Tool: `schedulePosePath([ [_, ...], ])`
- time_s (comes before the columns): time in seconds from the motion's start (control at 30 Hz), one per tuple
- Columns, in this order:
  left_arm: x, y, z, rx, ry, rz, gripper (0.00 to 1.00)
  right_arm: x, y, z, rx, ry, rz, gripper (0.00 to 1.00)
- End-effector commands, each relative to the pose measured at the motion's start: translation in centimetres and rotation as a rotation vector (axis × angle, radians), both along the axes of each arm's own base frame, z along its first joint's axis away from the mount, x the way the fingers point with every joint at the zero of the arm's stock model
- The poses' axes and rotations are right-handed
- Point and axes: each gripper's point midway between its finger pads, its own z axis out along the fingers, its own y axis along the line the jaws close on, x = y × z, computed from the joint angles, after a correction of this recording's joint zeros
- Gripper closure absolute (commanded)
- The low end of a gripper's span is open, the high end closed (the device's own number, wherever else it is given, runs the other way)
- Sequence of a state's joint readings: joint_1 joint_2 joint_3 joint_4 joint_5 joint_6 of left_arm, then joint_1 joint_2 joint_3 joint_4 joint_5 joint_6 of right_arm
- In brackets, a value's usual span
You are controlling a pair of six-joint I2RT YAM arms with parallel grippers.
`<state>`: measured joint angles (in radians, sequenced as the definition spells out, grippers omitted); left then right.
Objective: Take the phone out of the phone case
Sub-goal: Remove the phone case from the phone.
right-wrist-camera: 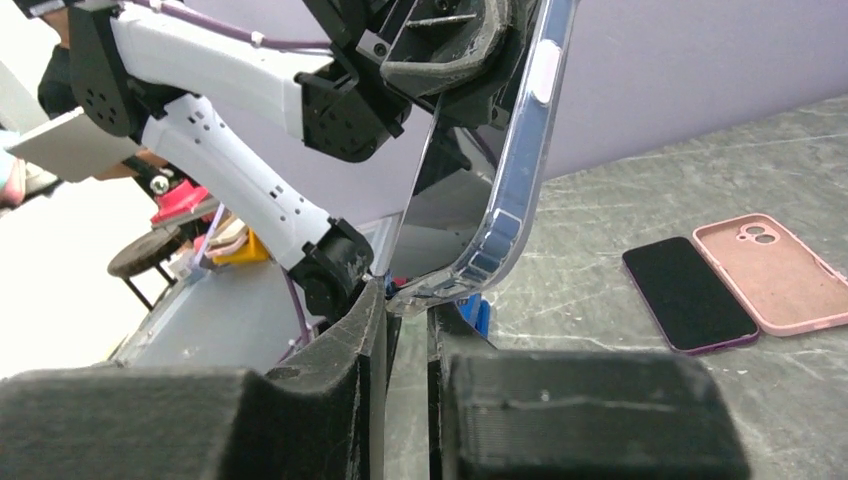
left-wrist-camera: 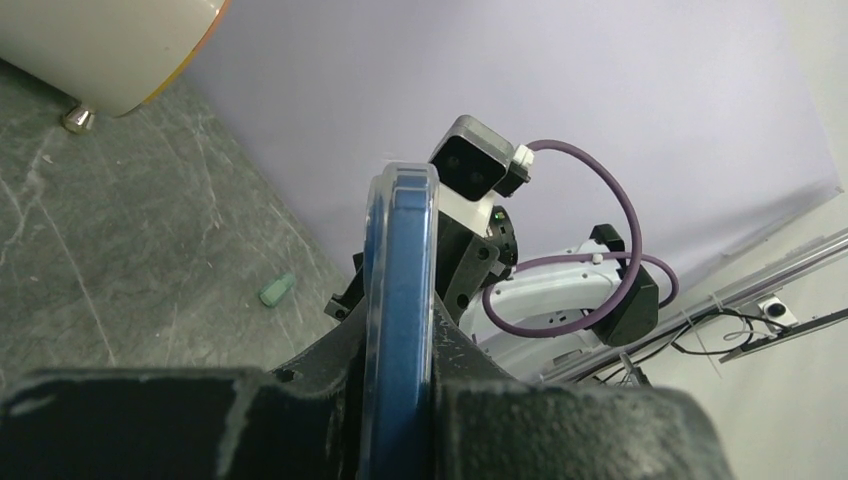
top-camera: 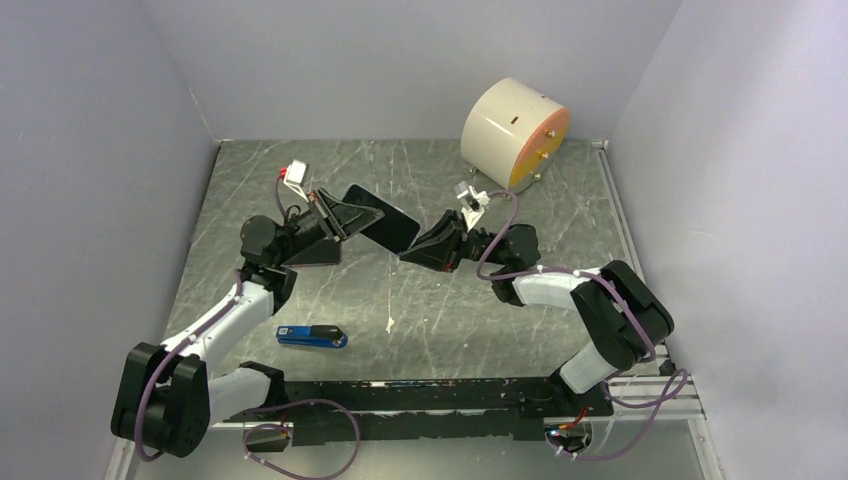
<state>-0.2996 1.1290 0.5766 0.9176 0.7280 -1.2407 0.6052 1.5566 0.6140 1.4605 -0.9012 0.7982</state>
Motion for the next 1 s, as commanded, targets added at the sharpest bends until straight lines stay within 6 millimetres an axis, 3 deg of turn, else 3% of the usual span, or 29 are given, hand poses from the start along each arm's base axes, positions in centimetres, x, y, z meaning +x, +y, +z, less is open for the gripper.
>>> schedulePosePath([
  [0.0,-0.8,-0.3,1.5,-0.002,0.0,-0.046,0.97,0.3,0.4,2.2,0.015,-0.226,-0.014,0.9],
  [0.2,-0.9,-0.5,1.6,0.039,0.03,-0.063,0.97,2.0,0.9,0.6,-0.103,-0.313,-0.07,1.0],
  [0.67,-2.0,-1.5,1.6,0.069,0.044,-0.207,0.97,4.9,1.1,0.2,-0.241,-0.493,-0.173,1.0],
  [0.83,-2.3,-1.4,1.3,0.139,0.028,-0.222,0.97,4.7,0.8,-0.3,-0.251,-0.479,-0.175,1.0],
  [0.97,-2.1,-0.8,1.5,0.267,-0.011,-0.199,0.97,3.8,0.0,-1.6,-0.306,-0.471,-0.164,0.83],
])
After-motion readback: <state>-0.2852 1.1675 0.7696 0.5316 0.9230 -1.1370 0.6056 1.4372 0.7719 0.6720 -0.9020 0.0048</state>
